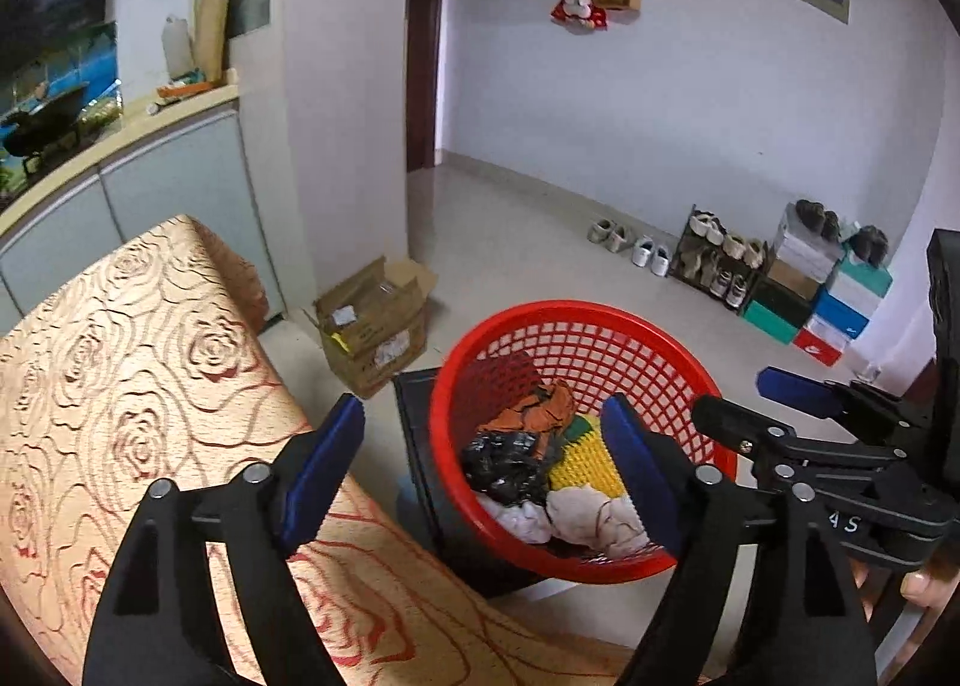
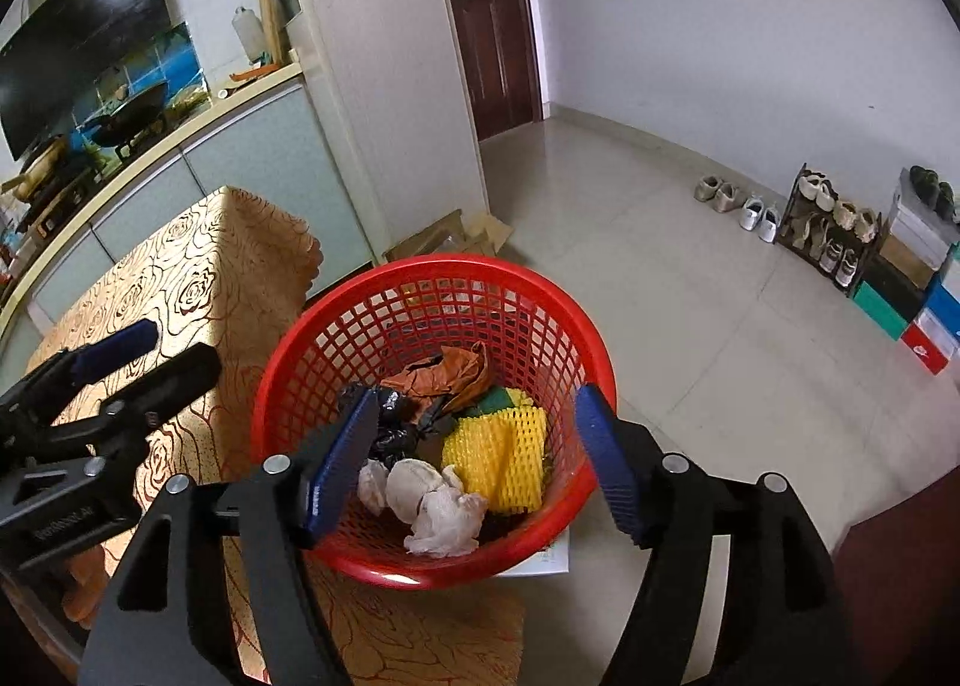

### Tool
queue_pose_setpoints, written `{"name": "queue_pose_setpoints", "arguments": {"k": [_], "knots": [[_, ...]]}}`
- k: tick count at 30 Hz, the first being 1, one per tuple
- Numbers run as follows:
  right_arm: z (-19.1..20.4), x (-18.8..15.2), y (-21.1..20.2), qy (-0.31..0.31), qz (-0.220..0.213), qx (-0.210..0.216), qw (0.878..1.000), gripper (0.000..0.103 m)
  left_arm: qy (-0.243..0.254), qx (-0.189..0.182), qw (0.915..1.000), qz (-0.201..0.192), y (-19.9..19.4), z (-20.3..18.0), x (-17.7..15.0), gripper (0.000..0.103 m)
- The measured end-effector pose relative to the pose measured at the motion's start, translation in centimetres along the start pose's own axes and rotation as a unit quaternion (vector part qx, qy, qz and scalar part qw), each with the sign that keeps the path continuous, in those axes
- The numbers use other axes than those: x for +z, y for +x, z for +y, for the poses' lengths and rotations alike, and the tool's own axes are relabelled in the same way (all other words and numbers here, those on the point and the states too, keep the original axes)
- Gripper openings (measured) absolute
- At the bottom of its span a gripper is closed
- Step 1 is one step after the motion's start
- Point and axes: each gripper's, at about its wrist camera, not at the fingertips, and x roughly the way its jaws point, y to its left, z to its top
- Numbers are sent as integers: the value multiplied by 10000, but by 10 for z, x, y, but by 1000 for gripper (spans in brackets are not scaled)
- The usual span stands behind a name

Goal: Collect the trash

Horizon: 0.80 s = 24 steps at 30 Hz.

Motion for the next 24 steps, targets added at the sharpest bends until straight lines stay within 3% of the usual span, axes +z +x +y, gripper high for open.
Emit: {"name": "queue_pose_setpoints", "arguments": {"k": [9, 15, 24], "knots": [[5, -9, -31, 59, -298, -29, 9995, 92, 54, 521, 9980, -358, -41, 4, -6, 91], [22, -22, -64, -110, -717, -77, 9973, 96, -59, 891, 9936, -698, -79, 9, -18, 92], [40, -48, -100, -209, -1006, 15, 9947, 96, -157, 1160, 9881, -993, -129, 8, -46, 92]]}}
